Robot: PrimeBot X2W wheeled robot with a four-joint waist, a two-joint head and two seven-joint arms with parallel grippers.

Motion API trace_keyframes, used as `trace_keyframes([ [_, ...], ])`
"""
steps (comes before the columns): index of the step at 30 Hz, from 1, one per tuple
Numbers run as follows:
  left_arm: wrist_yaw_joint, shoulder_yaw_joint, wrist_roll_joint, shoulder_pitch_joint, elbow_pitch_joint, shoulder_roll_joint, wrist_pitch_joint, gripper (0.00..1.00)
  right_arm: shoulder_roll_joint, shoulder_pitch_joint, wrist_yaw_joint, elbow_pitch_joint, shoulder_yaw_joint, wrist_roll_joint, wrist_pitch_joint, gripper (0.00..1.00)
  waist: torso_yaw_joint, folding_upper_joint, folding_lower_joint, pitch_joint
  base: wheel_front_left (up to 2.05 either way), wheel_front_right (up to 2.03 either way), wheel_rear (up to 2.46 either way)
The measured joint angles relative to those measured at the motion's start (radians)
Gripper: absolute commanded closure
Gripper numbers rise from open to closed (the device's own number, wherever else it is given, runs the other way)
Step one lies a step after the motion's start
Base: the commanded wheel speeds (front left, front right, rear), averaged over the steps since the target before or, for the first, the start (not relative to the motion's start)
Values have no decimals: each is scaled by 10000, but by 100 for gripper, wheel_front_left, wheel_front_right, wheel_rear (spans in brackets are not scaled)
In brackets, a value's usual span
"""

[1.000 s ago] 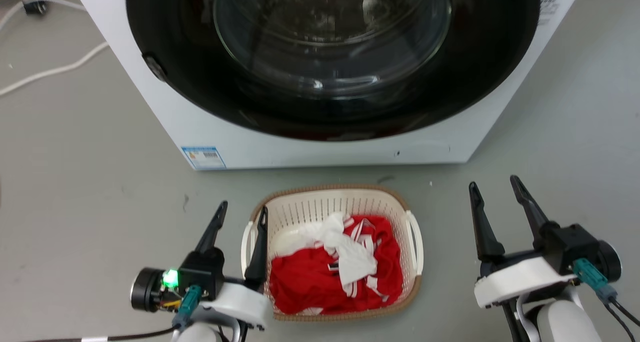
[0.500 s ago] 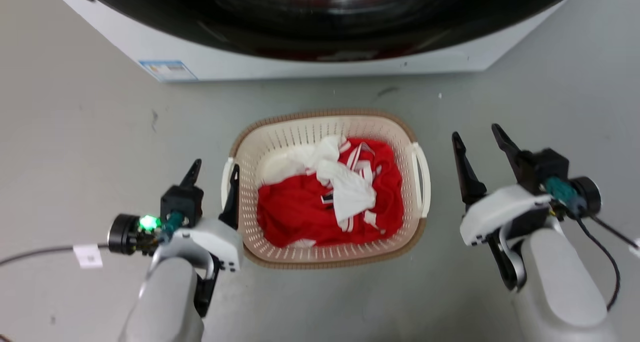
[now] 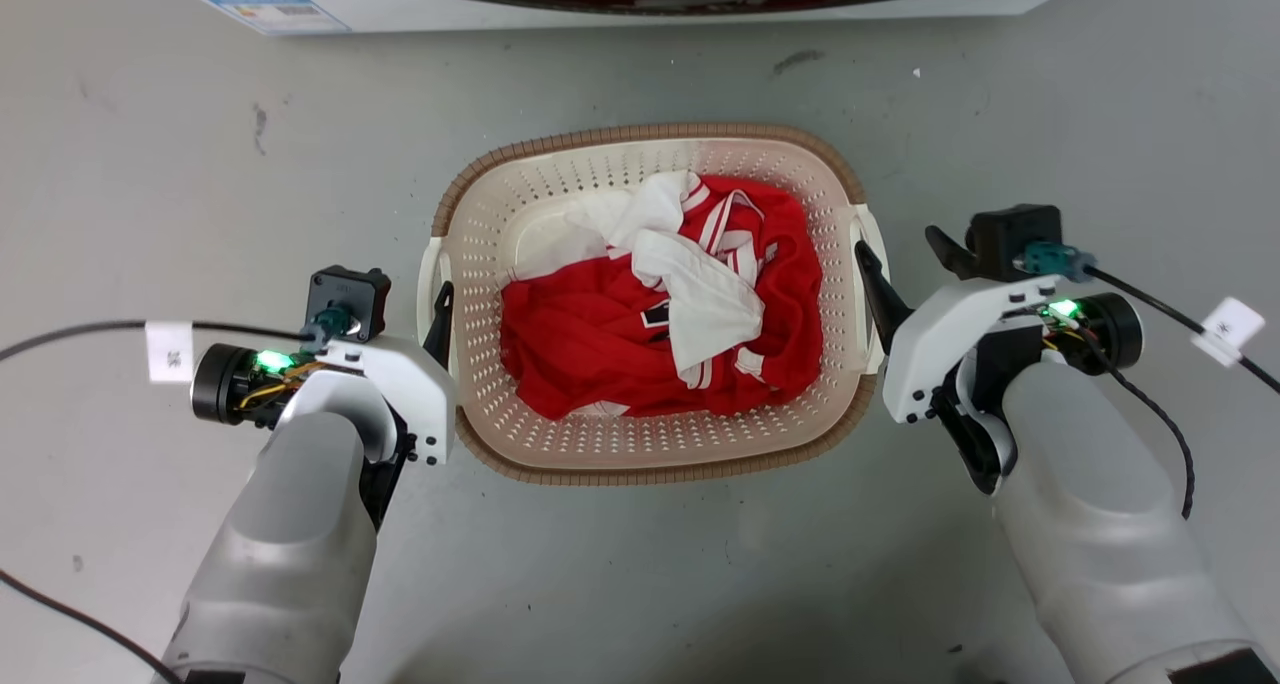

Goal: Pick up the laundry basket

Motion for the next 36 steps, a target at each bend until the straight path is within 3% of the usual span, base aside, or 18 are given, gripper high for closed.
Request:
trace_keyframes([
  [13,-140,-1189,-688,-1577,1551,-63,1227,0,-8,-1829,0,2265,918,366,1195,0,50,0,-1,734,0,0,0],
  [19,-140,-2010,-1521,-1821,1647,-19,1747,0,0,-2312,0,2698,1701,708,1724,0,72,1,-1,1009,0,0,0],
  [36,-140,-3825,-3200,-2265,1417,422,2485,0,-6,-3138,0,3601,2104,1101,1996,0,120,0,-1,1697,0,0,0],
])
